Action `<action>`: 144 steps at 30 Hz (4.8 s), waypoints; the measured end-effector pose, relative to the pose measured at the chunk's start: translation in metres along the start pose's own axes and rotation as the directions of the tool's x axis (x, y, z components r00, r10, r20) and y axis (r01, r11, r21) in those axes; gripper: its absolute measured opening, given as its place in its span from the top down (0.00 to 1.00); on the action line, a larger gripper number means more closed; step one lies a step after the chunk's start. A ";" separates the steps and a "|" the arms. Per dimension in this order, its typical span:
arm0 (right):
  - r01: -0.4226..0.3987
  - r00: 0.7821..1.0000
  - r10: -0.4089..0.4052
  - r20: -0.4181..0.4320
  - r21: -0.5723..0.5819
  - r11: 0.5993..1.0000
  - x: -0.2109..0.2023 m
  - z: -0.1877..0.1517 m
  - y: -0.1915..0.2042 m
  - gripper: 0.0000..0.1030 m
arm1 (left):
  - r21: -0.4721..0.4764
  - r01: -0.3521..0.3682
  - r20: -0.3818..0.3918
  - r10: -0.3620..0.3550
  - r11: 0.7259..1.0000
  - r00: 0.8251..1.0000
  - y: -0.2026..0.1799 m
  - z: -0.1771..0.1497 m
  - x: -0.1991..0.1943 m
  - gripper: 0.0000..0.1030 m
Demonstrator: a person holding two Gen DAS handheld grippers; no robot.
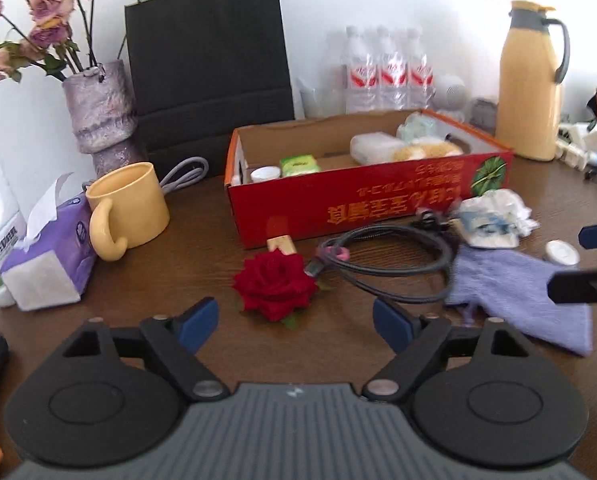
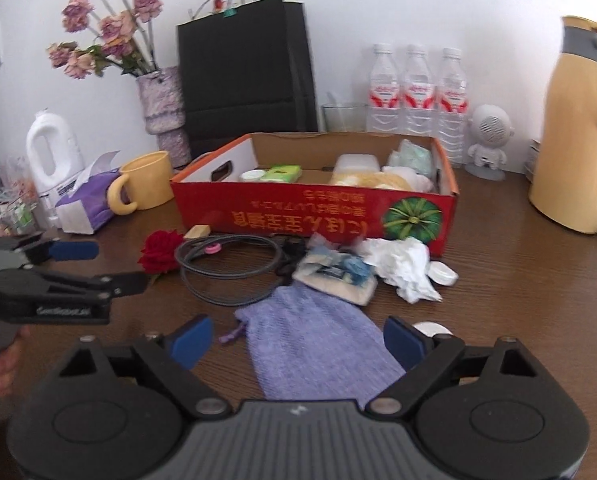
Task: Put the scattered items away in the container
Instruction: 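Move both tools back toward the rose and cable on the desk, then grasp the red rose with the left tool while the right tool grasps the black cable, then carry rose and cable into the box and open both tools, then withdraw both tools from the box back over the desk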
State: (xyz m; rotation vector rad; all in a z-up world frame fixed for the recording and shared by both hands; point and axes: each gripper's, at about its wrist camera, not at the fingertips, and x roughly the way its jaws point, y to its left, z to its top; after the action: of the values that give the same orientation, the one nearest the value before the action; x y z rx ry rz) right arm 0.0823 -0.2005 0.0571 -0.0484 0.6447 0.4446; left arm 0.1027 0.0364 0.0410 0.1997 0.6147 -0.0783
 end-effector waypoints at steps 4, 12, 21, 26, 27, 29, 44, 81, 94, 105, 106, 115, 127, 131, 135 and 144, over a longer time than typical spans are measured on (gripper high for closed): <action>-0.040 0.999 0.035 -0.032 -0.160 0.986 0.039 0.014 0.034 0.19 | -0.059 -0.045 -0.018 0.044 0.997 0.999 0.033 0.002 0.016 0.18; -0.027 0.999 0.008 -0.052 -0.360 0.933 0.104 0.034 0.078 0.54 | -0.099 0.059 -0.016 -0.061 0.993 0.998 0.049 -0.004 0.031 0.17; 0.003 1.000 0.003 0.019 -0.299 0.954 0.080 0.057 0.065 0.93 | -0.096 0.130 -0.050 -0.135 0.987 0.990 0.036 0.004 0.062 0.15; 0.046 0.993 -0.017 0.114 -0.257 0.965 0.046 0.081 0.049 0.94 | -0.112 0.148 -0.077 -0.157 0.983 0.985 0.027 0.009 0.074 0.44; 0.057 0.992 -0.026 0.124 -0.254 0.966 0.041 0.083 0.047 0.94 | -0.118 0.148 -0.077 -0.158 0.982 0.985 0.027 0.010 0.075 0.48; 0.073 0.990 -0.041 0.136 -0.244 0.967 0.031 0.084 0.043 0.94 | -0.130 0.168 -0.071 -0.178 0.977 0.981 0.026 0.012 0.071 0.54; 0.127 0.951 -0.063 0.302 -0.194 0.973 -0.109 0.082 0.060 0.94 | -0.178 0.133 0.213 -0.094 0.975 0.973 0.000 0.008 -0.092 0.55; 0.140 0.966 -0.132 0.224 -0.023 0.990 -0.002 0.182 0.017 0.95 | -0.214 0.211 0.163 -0.178 0.954 0.970 0.010 0.160 0.005 0.56; -0.009 0.995 -0.002 0.101 0.105 0.994 0.155 0.242 -0.001 0.95 | -0.205 0.046 -0.083 -0.065 0.978 0.994 0.017 0.148 0.146 0.54; 0.050 0.986 -0.007 -0.167 0.254 0.966 0.224 0.208 -0.072 0.68 | -0.241 0.072 -0.148 -0.110 0.968 0.983 0.027 0.162 0.169 0.33; 0.080 0.982 -0.037 -0.187 0.228 0.970 0.222 0.211 -0.071 0.57 | -0.252 0.071 -0.148 -0.111 0.965 0.983 0.029 0.168 0.167 0.27; 0.258 0.948 -0.220 -0.228 0.152 0.954 0.162 0.230 -0.094 0.30 | -0.209 -0.008 -0.241 -0.044 0.978 0.969 0.018 0.195 0.148 0.00; 0.293 0.949 -0.259 -0.182 0.196 0.936 0.086 0.186 -0.096 0.19 | -0.180 0.026 -0.169 -0.057 0.983 0.984 -0.002 0.186 0.088 0.00; 0.297 0.954 -0.290 -0.072 0.149 0.943 0.062 0.167 -0.074 0.18 | -0.181 -0.001 -0.047 -0.007 0.983 0.999 -0.007 0.175 0.053 0.00; 0.300 0.950 -0.310 0.034 0.177 0.938 0.039 0.146 -0.060 0.15 | -0.199 0.013 0.045 -0.004 0.980 0.999 -0.003 0.160 0.022 0.00; 0.208 0.951 -0.244 0.190 0.189 0.960 -0.017 0.072 -0.033 0.14 | -0.170 0.015 0.193 0.018 0.985 0.981 -0.006 0.086 -0.048 0.00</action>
State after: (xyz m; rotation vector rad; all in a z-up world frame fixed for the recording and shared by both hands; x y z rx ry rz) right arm 0.1253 -0.2239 0.1220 0.0833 0.4577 0.1683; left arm 0.1115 0.0136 0.1360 0.0258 0.4238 -0.0429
